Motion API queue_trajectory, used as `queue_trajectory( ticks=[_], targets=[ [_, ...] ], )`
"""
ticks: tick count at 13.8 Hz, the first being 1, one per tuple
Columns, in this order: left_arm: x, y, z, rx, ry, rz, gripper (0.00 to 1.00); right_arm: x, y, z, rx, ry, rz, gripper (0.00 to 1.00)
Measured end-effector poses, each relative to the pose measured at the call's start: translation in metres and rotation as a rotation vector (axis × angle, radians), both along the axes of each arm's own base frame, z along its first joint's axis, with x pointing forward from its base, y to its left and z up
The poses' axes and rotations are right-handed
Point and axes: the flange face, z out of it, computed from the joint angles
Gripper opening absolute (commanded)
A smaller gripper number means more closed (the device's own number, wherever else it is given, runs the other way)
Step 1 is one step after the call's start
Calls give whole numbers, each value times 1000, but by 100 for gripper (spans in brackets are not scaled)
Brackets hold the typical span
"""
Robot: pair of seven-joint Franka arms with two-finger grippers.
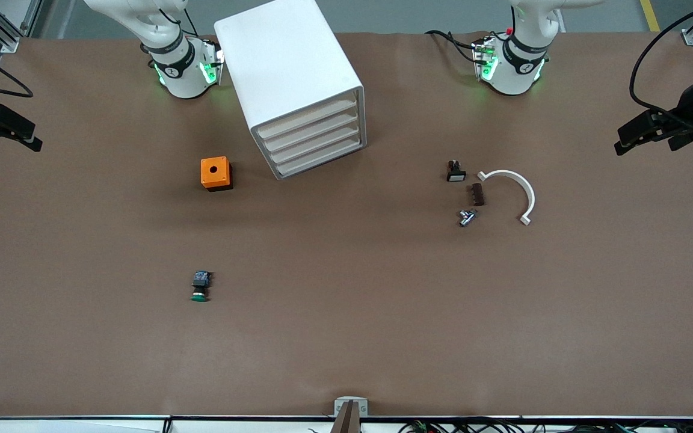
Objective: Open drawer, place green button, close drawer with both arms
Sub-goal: 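Reach the left gripper toward the cabinet while the right gripper reaches the button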
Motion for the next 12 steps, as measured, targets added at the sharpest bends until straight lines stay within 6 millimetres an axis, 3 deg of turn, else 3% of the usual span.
queue_trajectory(
  ticks=[8, 12],
  targets=[
    [2, 0, -5, 0, 14, -1, 99, 0, 0, 0, 0, -1, 1, 100],
    [18, -3, -40, 0, 84, -8, 99, 0, 0, 0, 0, -1, 1, 100]
  ],
)
